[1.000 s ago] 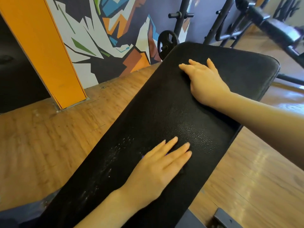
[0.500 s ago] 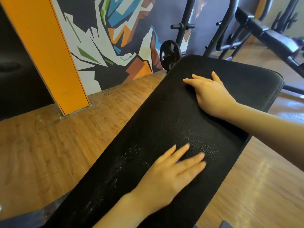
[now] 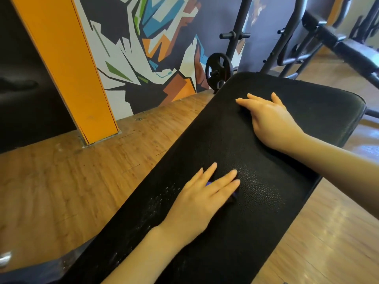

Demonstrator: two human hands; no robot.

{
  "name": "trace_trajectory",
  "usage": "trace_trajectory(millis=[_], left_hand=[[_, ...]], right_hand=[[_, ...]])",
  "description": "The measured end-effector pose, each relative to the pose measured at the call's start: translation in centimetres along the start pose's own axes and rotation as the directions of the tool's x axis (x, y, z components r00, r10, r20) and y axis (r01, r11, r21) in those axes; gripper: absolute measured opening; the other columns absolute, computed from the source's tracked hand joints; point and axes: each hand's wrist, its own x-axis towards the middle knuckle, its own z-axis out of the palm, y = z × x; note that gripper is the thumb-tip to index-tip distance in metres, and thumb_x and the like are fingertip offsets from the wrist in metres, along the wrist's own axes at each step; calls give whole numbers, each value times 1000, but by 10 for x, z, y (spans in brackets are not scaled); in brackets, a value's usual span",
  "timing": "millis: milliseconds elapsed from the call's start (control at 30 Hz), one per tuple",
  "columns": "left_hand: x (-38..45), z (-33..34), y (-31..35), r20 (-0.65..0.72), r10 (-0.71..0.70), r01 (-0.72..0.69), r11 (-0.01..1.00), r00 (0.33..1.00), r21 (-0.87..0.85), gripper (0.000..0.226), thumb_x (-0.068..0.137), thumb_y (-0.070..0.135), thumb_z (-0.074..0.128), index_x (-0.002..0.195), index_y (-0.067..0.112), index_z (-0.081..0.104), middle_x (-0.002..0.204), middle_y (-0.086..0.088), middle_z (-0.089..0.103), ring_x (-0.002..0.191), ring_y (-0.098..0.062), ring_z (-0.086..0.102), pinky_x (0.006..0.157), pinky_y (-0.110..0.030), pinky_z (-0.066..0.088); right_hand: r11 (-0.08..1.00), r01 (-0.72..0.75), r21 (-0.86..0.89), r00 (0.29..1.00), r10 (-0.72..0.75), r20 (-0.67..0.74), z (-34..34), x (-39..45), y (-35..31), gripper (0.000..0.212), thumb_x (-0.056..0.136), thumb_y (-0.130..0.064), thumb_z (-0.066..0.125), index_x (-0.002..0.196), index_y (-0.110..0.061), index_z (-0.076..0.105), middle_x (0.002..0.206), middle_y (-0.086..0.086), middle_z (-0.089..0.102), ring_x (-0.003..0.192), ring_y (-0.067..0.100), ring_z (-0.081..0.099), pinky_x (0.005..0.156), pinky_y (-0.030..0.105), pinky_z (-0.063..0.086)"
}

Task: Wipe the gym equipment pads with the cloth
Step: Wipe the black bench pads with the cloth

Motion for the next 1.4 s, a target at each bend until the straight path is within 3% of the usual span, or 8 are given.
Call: trace_trajectory(millis=[133, 333, 500, 733, 933, 1100, 1267, 1400], left_hand=[[56, 1, -11, -29, -259, 257, 966, 966, -39, 63, 85, -2, 65, 143, 14, 46, 151, -4, 41, 137, -37, 38, 107, -53, 40], [-52, -5, 19, 5, -194, 194, 981, 981, 12, 76, 74, 1, 68, 143, 17, 40, 149, -1, 43, 134, -33, 44, 91, -41, 55], [-33, 1, -12, -20, -221, 221, 975, 975, -8, 59, 89, -1, 53, 145, 15, 40, 152, -3, 38, 139, -33, 37, 110, -42, 37], [44, -13, -53, 26, -529, 525, 833, 848, -178, 53, 100, 6, 46, 149, 23, 33, 157, 4, 28, 147, -17, 20, 119, -33, 19], [0, -31, -21, -45, -734, 647, 623, 677, -440, 41, 97, 23, 54, 134, 18, 36, 140, -4, 53, 123, -15, 55, 96, -23, 45], [-17, -31, -14, -109, -756, 612, 597, 645, -519, 45, 87, 20, 69, 120, 16, 39, 125, 0, 49, 112, -14, 54, 88, -28, 50], [-24, -30, 2, -16, -688, 586, 629, 725, -511, 62, 77, 20, 80, 124, 14, 40, 154, 0, 15, 127, 2, 27, 100, -19, 36], [-43, -32, 7, 92, -699, 610, 542, 709, -578, 86, 86, 48, 65, 152, 26, 14, 160, 13, -5, 142, 0, 3, 113, -27, 15]], right_hand=[[1000, 17, -23, 1000, -17, -3, 0, -1, 1, 56, 92, 7, 38, 144, -14, 41, 146, 10, 45, 143, 19, 27, 119, 49, 4], [999, 26, -38, 1000, -25, 16, 0, -2, 1, 54, 93, 5, 39, 143, -14, 42, 147, 13, 43, 143, 21, 27, 118, 53, 5], [997, 36, -65, 999, -35, 17, 6, -1, 1, 53, 93, 3, 39, 142, -15, 43, 146, 12, 45, 143, 21, 28, 116, 55, 3], [997, 26, -73, 998, -22, 50, 4, 2, 2, 50, 96, -1, 39, 144, -16, 40, 148, 15, 41, 143, 22, 26, 118, 52, 4], [955, 297, -23, 953, -298, -46, 2, -26, -36, 44, 90, -3, 53, 133, -10, 53, 125, 13, 61, 120, 32, 54, 103, 46, 40], [809, -167, 564, 948, -26, 318, 40, -78, -129, 53, 88, -33, 65, 136, -21, 47, 108, -7, 65, 86, 5, 65, 84, 33, 55], [668, -355, 654, 912, 94, 399, 49, -61, -133, 62, 82, -14, 71, 137, -17, 42, 99, -2, 69, 93, 10, 65, 83, 29, 54], [736, -310, 602, 913, 54, 404, 53, -56, -126, 53, 81, 2, 62, 128, -17, 46, 99, -1, 71, 88, 5, 65, 69, 12, 48]])
